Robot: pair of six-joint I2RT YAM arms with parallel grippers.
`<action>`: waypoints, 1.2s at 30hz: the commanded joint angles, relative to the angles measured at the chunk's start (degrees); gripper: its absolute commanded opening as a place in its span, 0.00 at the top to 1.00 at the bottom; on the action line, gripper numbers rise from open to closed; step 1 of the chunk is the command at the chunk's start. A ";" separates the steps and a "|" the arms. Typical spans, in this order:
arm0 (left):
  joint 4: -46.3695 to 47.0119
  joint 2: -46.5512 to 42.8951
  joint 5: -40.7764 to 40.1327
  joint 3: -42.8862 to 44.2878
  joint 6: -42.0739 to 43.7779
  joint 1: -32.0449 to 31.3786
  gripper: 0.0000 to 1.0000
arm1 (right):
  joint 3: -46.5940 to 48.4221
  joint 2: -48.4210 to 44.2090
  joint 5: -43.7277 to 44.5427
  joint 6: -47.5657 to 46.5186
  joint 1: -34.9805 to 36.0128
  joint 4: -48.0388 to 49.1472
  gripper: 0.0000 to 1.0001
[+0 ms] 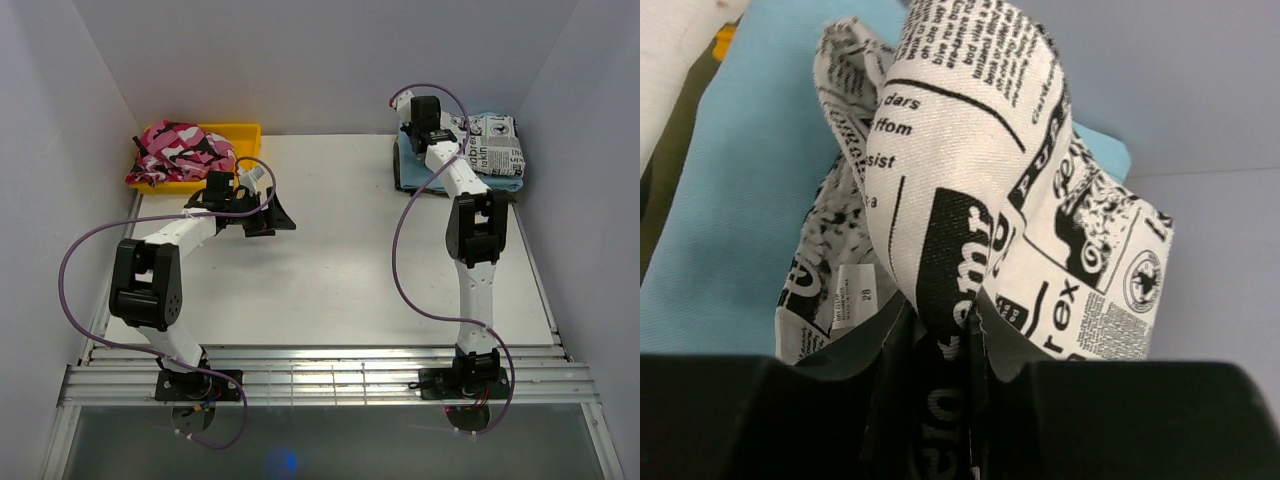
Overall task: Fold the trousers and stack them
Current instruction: Neatly place the folded trousers to the corner
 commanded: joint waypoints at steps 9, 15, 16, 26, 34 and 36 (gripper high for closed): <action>-3.63 -0.68 0.25 3.09 2.25 0.38 0.02 | -10.82 -6.04 -9.71 2.53 1.13 -2.25 0.59; -5.73 -2.00 -0.01 5.28 3.92 0.38 0.02 | -9.60 -11.48 -15.16 5.87 1.13 -7.08 0.00; -6.00 -2.26 -0.01 5.72 4.10 0.38 0.02 | -8.81 -12.28 -16.21 6.57 1.13 -7.96 0.09; -19.59 -2.97 -7.39 19.32 13.31 3.80 0.02 | -11.60 -29.94 -32.63 12.37 -4.75 -12.35 0.10; -26.39 -3.75 -12.49 19.10 25.09 4.59 0.02 | -31.97 -43.65 -57.43 13.72 -24.62 -22.64 0.10; -25.08 -6.47 -14.51 14.44 26.68 4.51 0.02 | -43.22 -49.34 -57.45 11.95 -26.02 -21.95 0.10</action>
